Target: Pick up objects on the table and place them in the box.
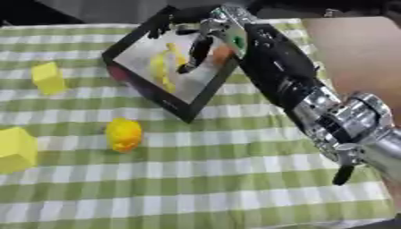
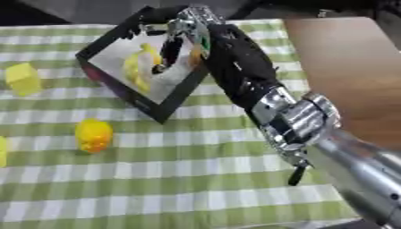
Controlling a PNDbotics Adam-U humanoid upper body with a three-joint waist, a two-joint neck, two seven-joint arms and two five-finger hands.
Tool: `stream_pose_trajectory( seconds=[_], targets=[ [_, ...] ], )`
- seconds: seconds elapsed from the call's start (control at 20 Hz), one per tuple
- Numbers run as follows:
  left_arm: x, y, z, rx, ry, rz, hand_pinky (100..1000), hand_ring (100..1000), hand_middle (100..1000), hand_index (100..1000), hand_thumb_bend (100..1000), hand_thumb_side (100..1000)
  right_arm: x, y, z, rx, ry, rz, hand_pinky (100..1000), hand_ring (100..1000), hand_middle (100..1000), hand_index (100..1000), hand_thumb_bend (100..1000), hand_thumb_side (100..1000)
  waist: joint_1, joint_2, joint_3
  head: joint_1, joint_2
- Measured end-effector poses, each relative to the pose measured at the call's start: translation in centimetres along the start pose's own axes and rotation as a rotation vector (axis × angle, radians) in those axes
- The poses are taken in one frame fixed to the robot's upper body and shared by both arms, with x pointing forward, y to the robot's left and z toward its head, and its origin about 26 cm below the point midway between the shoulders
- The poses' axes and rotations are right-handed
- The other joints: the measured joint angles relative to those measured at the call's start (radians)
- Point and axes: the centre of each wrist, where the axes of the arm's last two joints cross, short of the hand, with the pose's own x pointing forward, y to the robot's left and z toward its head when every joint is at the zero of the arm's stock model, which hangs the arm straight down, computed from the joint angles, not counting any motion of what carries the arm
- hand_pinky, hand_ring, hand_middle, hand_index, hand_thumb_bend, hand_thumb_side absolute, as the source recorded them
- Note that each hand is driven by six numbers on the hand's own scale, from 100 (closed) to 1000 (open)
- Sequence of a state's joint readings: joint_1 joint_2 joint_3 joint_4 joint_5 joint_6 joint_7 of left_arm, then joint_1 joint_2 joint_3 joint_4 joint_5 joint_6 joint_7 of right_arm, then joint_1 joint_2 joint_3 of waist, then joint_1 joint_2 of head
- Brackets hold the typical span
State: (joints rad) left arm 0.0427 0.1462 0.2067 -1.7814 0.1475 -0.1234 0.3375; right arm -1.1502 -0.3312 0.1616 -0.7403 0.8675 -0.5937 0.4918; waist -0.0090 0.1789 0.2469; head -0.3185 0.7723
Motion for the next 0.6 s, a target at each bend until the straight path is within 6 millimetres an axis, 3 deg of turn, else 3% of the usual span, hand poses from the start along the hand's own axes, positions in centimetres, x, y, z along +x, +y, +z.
stream_pose_trajectory(
  seconds=[0.15, 0.25, 0.4, 0.5, 0.6],
  targets=[
    [0.1, 0.1, -0.1, 0.002, -0.004, -0.004, 908, 560, 657, 790, 417, 687, 0.1, -1.8, 1.7, -0.102, -0.014, -0.065, 957, 858, 776, 897, 420, 100, 0.000, 0.000, -0.005, 0.010, 0.000],
    [0.2, 0.3, -0.2, 0.000, -0.012, -0.014, 907, 560, 658, 790, 413, 681, 0.2, -3.2, 3.4, -0.181, -0.019, -0.129, 956, 848, 759, 880, 345, 101, 0.000, 0.000, -0.013, 0.018, 0.000],
    [0.8, 0.6, -1.1, -0.016, -0.043, -0.044, 904, 562, 660, 792, 409, 667, 0.6, -5.1, 6.5, -0.292, -0.025, -0.236, 967, 838, 744, 861, 107, 253, 0.000, 0.000, -0.026, 0.034, 0.000],
    [1.5, 0.9, -2.0, -0.039, -0.078, -0.076, 901, 569, 665, 796, 407, 643, 0.9, -5.9, 8.7, -0.353, -0.029, -0.313, 979, 836, 738, 853, 100, 375, 0.000, 0.000, -0.034, 0.043, 0.000],
    [2.7, 1.1, -3.4, -0.076, -0.129, -0.123, 902, 578, 672, 797, 413, 620, 1.3, -6.2, 10.9, -0.410, -0.041, -0.395, 988, 839, 739, 855, 100, 425, 0.000, 0.000, -0.042, 0.049, 0.000]
  ],
)
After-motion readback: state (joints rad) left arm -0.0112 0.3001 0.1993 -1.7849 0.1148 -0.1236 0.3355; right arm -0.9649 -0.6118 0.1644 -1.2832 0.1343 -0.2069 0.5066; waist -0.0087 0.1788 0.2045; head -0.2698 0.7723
